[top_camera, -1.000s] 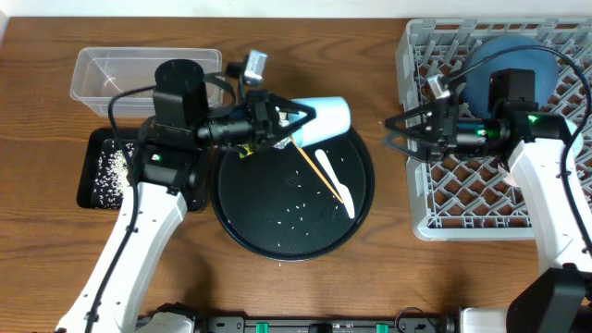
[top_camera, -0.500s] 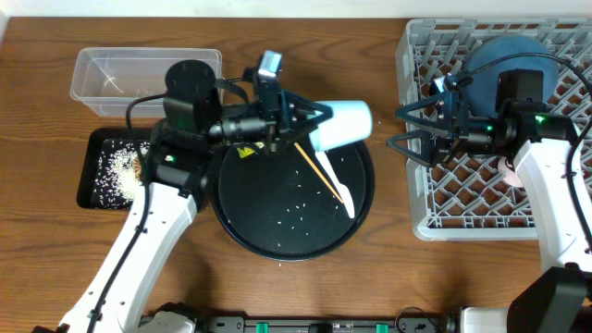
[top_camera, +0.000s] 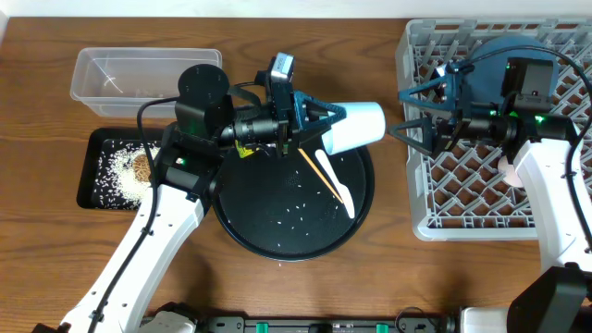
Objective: Sort waste into correct bins and load items into the dishwasher rack
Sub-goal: 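Grasp the light blue cup with the right gripper from the left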
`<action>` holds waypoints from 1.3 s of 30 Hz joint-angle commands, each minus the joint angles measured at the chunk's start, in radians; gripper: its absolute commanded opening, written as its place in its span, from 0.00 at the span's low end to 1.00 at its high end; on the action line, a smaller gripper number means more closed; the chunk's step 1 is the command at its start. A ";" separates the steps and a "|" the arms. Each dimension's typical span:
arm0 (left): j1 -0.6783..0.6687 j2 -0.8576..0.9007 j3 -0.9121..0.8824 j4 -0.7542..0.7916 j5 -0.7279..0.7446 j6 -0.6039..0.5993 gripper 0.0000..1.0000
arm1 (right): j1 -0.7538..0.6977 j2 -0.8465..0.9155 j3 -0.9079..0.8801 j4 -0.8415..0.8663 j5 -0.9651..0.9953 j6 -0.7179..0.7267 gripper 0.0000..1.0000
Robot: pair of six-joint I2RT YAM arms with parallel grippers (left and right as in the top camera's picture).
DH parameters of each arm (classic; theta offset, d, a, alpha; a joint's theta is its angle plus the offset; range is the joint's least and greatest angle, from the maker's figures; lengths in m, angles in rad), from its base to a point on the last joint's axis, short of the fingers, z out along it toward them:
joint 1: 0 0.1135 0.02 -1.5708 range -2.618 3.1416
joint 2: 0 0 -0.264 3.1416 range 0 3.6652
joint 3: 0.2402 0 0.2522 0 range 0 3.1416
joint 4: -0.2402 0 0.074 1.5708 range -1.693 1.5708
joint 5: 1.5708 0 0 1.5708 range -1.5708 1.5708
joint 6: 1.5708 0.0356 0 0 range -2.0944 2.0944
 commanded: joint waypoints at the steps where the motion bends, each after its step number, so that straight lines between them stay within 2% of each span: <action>1: -0.017 0.006 0.005 0.008 -0.038 0.006 0.06 | -0.002 0.004 -0.003 0.040 -0.024 0.146 0.99; 8: -0.024 0.039 0.005 0.022 -0.048 0.031 0.06 | 0.039 -0.007 -0.003 0.251 -0.024 0.393 0.99; 13: -0.024 0.055 0.005 0.135 -0.045 0.014 0.06 | 0.063 -0.023 -0.003 0.479 -0.023 0.619 0.99; 15: -0.024 0.055 0.005 0.199 -0.046 -0.019 0.06 | 0.073 -0.028 -0.003 0.517 -0.022 0.671 0.99; 18: -0.024 0.055 0.005 0.251 -0.046 -0.039 0.06 | 0.093 -0.029 -0.003 0.516 -0.007 0.688 0.99; 30: -0.024 0.072 0.005 0.251 -0.042 -0.038 0.06 | 0.150 -0.029 -0.003 0.517 0.026 0.697 0.99; 39: -0.024 0.093 0.005 0.251 -0.042 -0.029 0.06 | 0.167 -0.029 -0.003 0.517 0.023 0.697 0.82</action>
